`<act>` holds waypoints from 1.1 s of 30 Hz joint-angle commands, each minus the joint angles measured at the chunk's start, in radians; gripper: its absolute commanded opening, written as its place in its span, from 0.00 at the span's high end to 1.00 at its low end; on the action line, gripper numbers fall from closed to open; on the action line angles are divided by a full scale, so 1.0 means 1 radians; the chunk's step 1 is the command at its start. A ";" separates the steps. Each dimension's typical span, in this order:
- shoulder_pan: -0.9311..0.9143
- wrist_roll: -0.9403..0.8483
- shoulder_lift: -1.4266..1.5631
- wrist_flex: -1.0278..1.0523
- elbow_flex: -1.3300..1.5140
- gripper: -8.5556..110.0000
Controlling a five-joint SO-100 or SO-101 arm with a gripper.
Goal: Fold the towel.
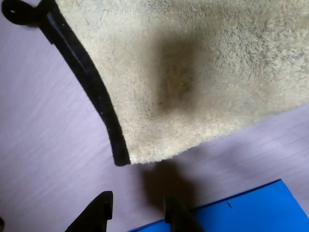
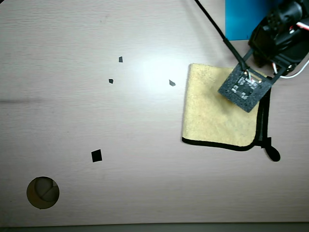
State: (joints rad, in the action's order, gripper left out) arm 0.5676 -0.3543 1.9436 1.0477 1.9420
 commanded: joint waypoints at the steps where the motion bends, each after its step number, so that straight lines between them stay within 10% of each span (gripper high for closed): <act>1: 0.009 0.029 0.100 0.057 -0.078 0.83; 33: -0.333 -0.005 0.359 0.072 0.373 0.93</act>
State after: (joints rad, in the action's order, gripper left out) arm 0.2500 -0.3313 2.2672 1.1137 2.3347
